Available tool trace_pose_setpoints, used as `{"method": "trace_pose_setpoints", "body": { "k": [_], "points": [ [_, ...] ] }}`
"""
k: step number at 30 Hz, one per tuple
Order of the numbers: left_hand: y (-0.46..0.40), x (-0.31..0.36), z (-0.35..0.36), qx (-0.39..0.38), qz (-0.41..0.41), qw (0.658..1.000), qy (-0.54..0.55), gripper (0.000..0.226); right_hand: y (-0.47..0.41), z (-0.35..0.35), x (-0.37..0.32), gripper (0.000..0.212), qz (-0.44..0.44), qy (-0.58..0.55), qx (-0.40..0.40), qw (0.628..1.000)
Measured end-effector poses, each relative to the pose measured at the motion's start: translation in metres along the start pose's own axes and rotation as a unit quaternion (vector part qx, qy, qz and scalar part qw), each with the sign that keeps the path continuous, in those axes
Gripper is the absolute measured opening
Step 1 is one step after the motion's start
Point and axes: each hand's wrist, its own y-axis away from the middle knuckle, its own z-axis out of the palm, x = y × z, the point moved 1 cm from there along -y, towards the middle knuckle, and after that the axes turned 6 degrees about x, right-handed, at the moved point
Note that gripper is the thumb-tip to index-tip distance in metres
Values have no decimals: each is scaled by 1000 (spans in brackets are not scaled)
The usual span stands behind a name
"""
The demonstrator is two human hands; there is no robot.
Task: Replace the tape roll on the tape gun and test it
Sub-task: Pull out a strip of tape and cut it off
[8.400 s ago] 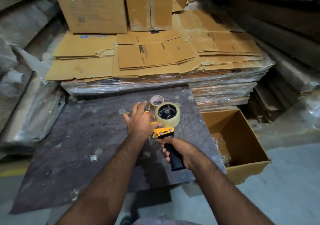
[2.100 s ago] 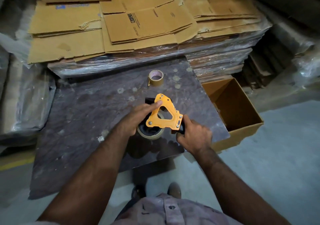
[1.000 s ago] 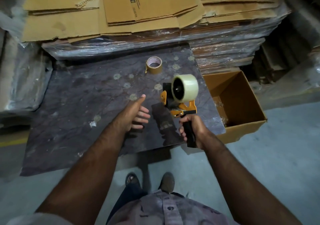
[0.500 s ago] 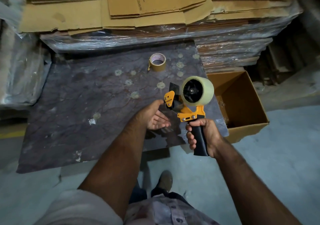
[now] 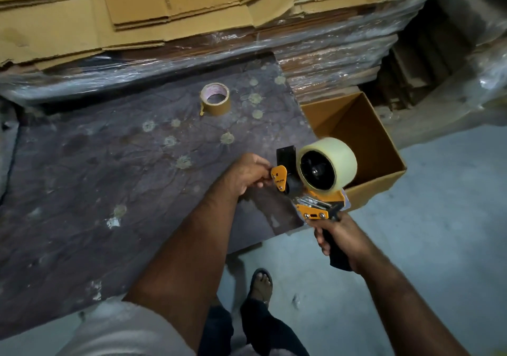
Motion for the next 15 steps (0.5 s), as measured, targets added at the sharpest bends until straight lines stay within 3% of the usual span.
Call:
{"method": "trace_pose_setpoints", "body": {
  "k": [2, 4, 7, 10, 15],
  "points": [
    [-17, 8, 23, 16, 68, 994, -88, 11, -2, -12, 18, 12, 2, -19, 48, 999],
    [-34, 9, 42, 43, 82, 987, -129, 6, 0, -24, 39, 12, 2, 2, 83, 997],
    [-52, 2, 65, 43, 96, 978, -182, 19, 12, -37, 69, 22, 5, 90, 137, 986],
    [-57, -7, 81, 8, 143, 962, -233, 21, 17, -40, 89, 17, 3, 173, 183, 968],
    [-53, -18, 84, 32, 205, 930, -304, 27, 10, -38, 101, 24, -20, 228, 194, 954]
  ]
}}
